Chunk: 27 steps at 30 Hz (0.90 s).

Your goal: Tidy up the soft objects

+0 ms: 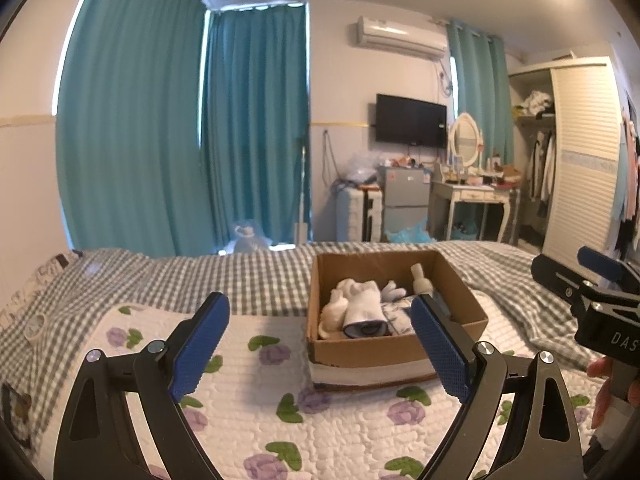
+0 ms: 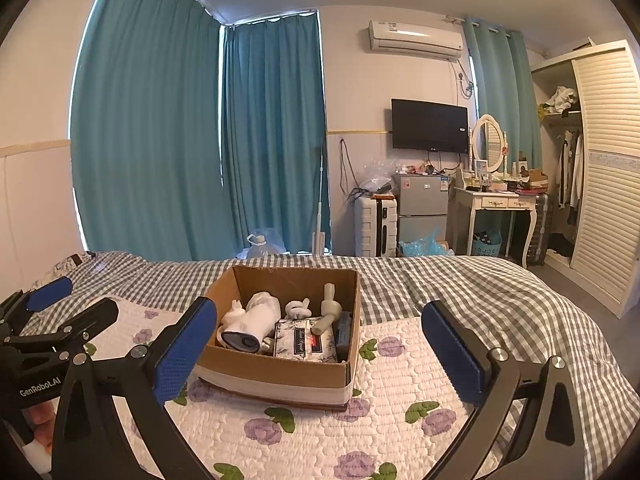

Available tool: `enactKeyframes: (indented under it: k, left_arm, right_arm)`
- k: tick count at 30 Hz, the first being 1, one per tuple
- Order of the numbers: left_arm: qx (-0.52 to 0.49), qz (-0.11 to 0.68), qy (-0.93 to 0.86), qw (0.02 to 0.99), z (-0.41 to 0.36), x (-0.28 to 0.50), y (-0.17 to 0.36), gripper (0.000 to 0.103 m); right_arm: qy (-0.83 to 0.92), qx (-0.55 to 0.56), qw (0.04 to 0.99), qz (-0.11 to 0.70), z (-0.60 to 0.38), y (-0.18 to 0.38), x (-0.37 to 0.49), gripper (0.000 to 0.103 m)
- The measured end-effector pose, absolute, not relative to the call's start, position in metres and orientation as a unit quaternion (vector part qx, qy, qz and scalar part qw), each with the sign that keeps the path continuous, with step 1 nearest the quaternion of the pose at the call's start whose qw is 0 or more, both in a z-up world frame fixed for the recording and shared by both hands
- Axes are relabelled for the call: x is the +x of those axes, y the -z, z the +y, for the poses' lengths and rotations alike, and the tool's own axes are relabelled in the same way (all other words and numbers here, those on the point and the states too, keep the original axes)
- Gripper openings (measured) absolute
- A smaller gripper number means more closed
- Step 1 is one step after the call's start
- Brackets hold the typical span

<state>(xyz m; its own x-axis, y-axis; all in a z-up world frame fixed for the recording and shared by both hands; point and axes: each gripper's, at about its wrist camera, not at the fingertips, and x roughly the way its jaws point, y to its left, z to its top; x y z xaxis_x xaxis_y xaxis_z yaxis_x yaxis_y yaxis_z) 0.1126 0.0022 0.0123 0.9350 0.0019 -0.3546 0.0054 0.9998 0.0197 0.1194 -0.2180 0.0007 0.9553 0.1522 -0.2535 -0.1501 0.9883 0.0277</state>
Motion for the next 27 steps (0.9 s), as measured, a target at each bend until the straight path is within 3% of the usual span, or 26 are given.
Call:
enactKeyframes:
  k: [27]
  left_arm:
    - [0.007,0.183,-0.003,0.983,-0.0001,0.1103,-0.0126,0.093]
  right_arm:
    - [-0.078,0.002,0.987,0.137,-0.2121,0.0043,0.1219,0.103]
